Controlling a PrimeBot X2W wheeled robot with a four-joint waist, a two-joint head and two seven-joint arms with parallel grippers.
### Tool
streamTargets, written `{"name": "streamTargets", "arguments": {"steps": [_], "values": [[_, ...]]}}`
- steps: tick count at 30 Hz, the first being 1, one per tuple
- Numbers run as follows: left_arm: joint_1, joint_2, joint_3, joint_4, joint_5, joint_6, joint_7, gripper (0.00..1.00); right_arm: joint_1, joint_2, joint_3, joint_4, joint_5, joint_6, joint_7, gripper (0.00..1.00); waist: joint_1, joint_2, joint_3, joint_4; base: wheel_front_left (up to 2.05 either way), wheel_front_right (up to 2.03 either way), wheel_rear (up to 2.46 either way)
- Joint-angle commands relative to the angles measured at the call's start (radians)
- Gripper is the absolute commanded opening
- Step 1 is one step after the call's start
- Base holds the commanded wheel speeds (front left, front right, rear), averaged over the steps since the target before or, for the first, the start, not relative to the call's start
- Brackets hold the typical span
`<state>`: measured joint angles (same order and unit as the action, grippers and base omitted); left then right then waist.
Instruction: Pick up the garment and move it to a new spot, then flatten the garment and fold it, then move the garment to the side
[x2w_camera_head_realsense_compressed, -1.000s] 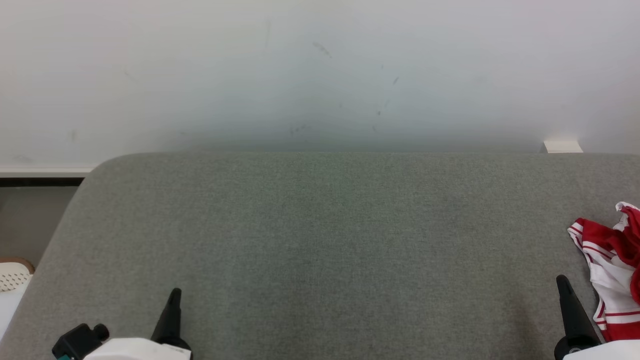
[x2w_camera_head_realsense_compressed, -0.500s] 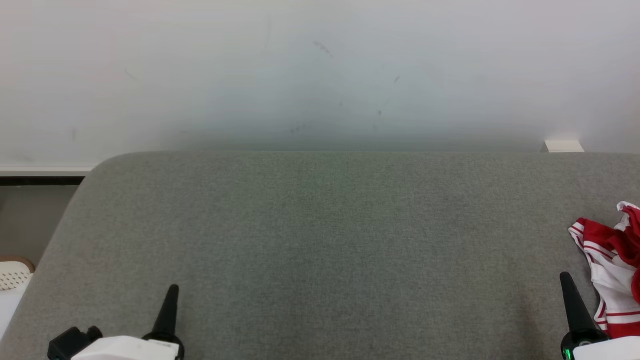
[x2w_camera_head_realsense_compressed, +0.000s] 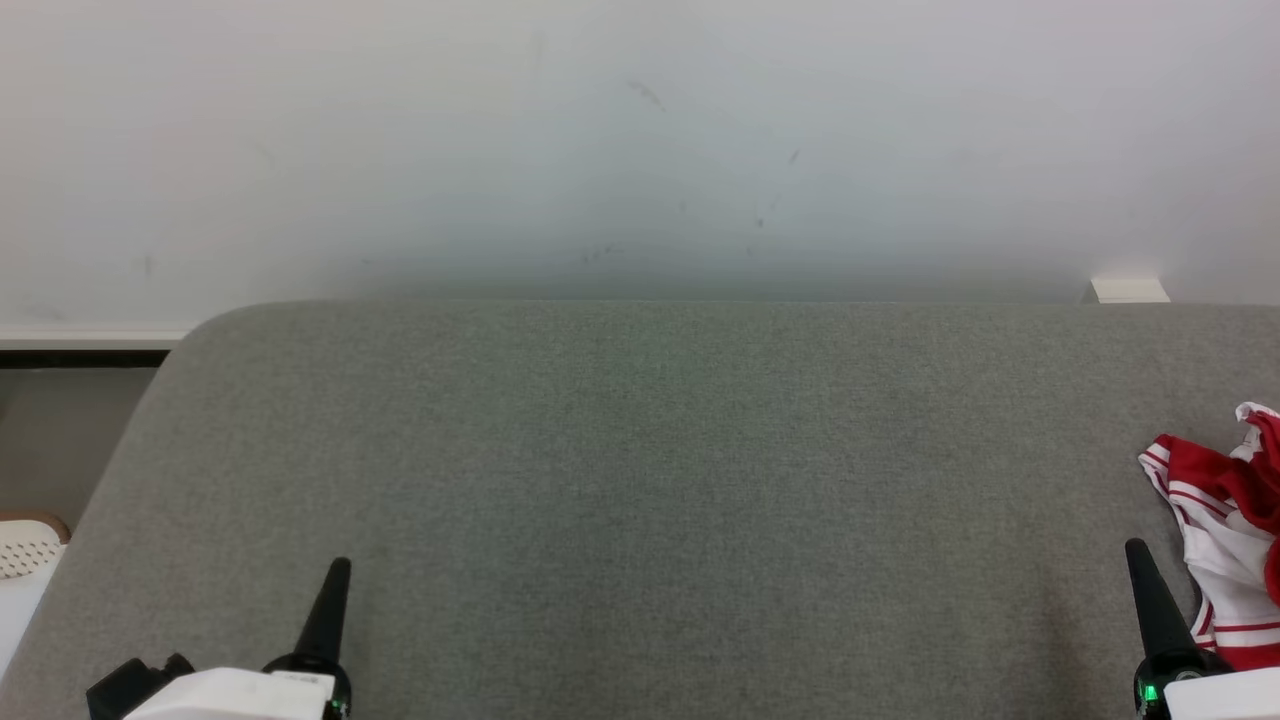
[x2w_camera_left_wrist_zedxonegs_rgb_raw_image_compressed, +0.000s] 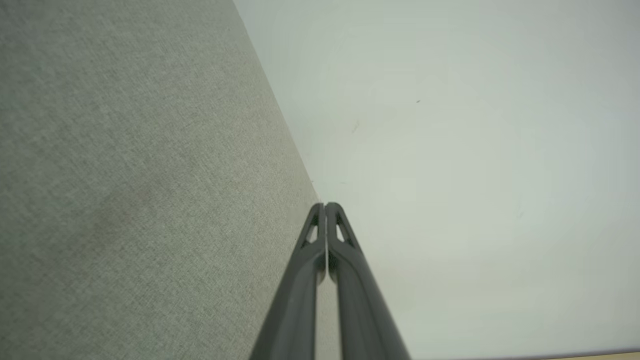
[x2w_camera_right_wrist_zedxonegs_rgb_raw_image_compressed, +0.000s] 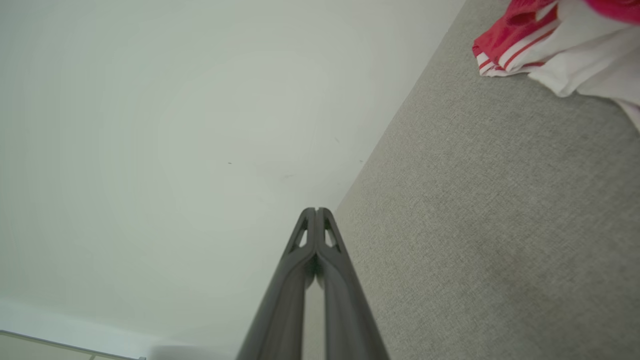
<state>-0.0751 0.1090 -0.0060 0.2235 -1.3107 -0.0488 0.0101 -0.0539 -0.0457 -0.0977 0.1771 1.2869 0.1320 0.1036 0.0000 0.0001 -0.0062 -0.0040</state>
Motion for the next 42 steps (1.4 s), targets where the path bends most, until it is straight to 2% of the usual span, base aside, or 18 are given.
{"name": "streamTargets", "arguments": {"steps": [1, 42], "values": [[-0.016, -0.001, 0.012, -0.002, -0.025, -0.008, 0.008, 0.0, -0.018, -0.007, -0.004, 0.001, 0.026, -0.002, 0.0, 0.0, 0.0, -0.0001, 0.0, 0.0, 0.0, 0.0, 0.0], [-0.034, -0.046, 0.103, 0.022, -0.315, -0.086, 0.089, 0.0, -0.06, -0.008, -0.019, 0.069, 0.321, -0.002, 0.011, 0.0, 0.0, -0.0001, 0.009, 0.004, 0.0, 0.0, 0.0]]}}
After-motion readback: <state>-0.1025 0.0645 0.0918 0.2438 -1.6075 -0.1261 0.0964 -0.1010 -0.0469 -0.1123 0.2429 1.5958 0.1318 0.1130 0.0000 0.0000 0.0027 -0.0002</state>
